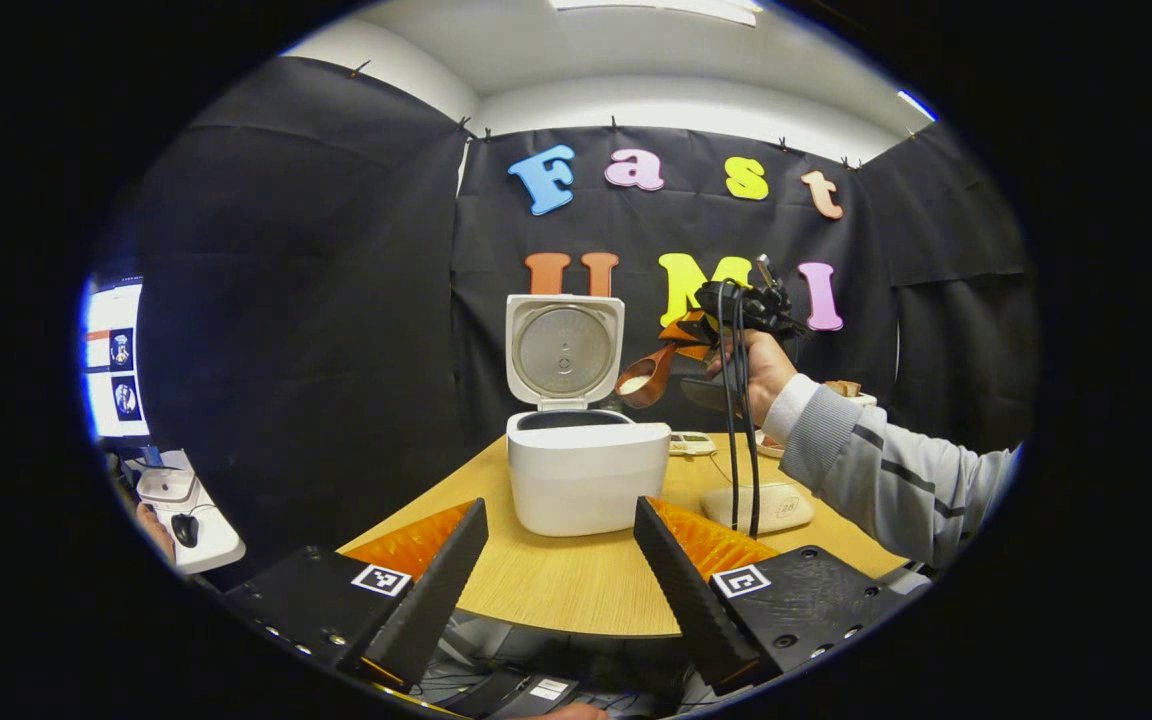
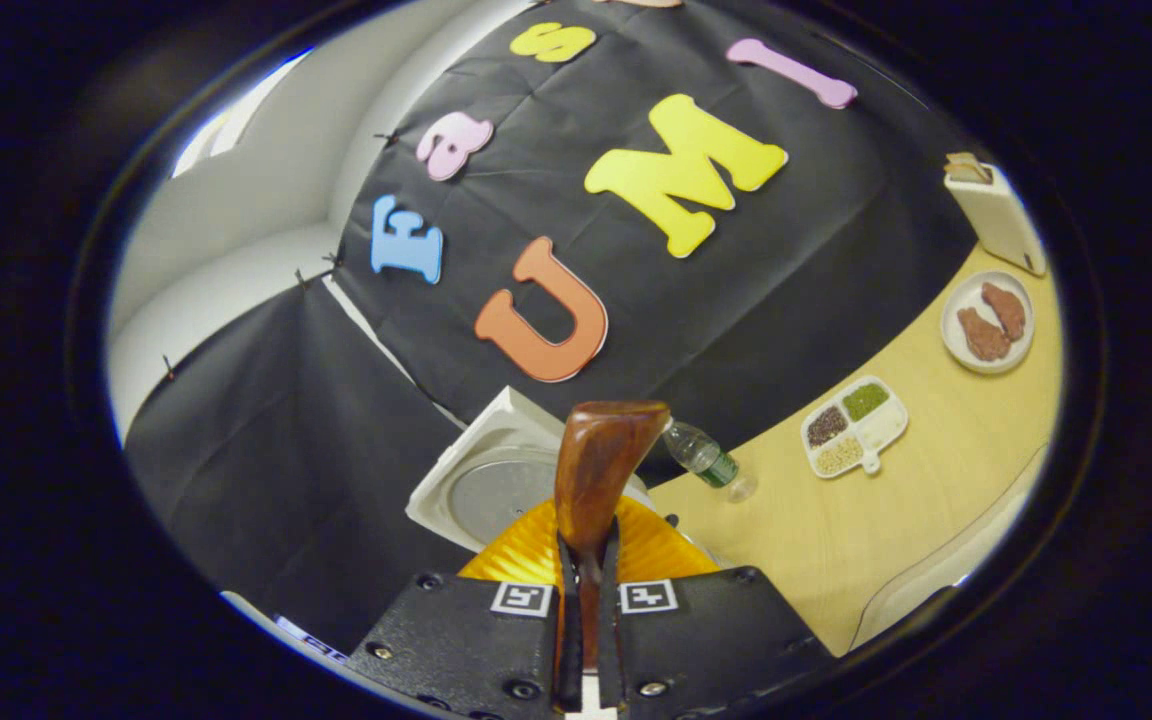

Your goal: Close the left gripper, press the button to open the rice cooker; take a wooden spoon from the chopstick holder with the right hand, scoop a spoonful of rice and pour it into the rice cooker, then put the wooden spoon back into the chopstick holder.

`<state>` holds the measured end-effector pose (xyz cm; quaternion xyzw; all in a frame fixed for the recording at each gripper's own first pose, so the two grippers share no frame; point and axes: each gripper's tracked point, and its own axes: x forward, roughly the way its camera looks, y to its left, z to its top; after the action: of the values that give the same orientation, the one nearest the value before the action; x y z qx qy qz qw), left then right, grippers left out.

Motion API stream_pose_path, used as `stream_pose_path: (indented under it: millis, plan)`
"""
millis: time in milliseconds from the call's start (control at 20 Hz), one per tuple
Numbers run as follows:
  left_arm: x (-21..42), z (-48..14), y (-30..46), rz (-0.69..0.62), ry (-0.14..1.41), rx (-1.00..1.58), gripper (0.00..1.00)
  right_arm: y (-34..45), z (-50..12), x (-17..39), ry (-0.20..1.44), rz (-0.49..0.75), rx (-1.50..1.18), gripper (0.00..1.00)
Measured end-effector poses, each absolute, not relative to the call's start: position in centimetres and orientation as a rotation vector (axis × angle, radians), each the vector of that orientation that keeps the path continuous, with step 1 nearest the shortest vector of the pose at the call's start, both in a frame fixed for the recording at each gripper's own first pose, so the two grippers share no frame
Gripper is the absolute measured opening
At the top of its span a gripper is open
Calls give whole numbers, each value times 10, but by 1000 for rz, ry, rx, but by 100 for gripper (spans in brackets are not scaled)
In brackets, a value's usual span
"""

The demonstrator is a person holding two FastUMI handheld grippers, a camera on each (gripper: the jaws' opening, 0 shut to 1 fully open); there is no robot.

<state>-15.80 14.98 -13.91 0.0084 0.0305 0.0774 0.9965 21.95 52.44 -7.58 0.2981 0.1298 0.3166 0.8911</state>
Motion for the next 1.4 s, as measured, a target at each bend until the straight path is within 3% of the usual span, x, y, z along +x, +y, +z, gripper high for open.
stream_pose_path:
  millis: [400,900,1400]
  plan:
    - [-160,-147,164,166,61,-9,94,593,-80,229,122,643,137,12]
    - [-157,-145,163,188,63,-40,94,634,-75,183,-144,671,-363,11]
    - [-137,-128,134,180,42,-27,94,555,-34,155,-207,632,-260,11]
